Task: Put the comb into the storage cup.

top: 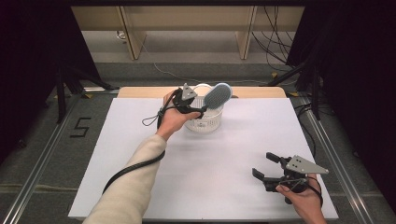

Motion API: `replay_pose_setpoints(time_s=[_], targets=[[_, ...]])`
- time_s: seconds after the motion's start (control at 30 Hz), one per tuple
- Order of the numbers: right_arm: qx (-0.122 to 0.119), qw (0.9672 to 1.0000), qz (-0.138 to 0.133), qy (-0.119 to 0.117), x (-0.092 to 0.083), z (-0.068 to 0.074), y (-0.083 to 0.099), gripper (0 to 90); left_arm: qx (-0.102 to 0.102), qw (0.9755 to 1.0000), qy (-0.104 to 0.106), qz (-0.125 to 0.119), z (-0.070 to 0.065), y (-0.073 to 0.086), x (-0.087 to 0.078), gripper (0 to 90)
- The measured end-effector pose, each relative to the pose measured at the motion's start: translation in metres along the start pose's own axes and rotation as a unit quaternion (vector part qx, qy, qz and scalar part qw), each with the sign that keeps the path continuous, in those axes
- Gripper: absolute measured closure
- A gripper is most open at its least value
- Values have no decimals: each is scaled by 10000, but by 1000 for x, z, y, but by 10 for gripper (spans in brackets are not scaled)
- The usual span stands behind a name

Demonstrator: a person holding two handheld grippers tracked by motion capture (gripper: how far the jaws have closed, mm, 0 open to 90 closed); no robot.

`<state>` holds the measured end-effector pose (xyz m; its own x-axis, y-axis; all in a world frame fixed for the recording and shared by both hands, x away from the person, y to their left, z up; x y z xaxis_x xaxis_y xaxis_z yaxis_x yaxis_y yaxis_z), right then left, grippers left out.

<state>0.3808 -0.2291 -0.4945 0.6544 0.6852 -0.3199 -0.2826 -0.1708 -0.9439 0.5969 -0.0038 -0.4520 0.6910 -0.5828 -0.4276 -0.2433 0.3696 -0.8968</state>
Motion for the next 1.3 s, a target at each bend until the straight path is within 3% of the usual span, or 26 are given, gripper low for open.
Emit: replay_pose_setpoints(time_s=[0.17,0.3,0.67,0.93,1.3], targets=[[16,10000,-1,5,0,0,0,159,-195,9998,98,-4,1,-1,-17,172],[8,10000,12,4,1,0,0,159,-233,9996,178,57,0,3,-24,149],[7,10000,-2,19,0,0,0,159,-439,9988,31,229,2,14,-38,65],[-11,10000,-13,36,0,0,0,159,-468,9985,36,283,2,19,-53,0],[-11,10000,-7,50,0,0,0,159,-451,9984,-65,324,6,32,-71,0]])
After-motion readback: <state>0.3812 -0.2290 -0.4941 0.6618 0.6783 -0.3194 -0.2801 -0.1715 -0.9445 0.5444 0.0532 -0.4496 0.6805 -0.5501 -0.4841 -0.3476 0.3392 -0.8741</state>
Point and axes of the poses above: each handheld gripper's, and its own axes: x roughly forward along the jaws, y roughly out of its underside, z roughly to its left, the point moved 10 cm from there along x, roughly forward along the jaws
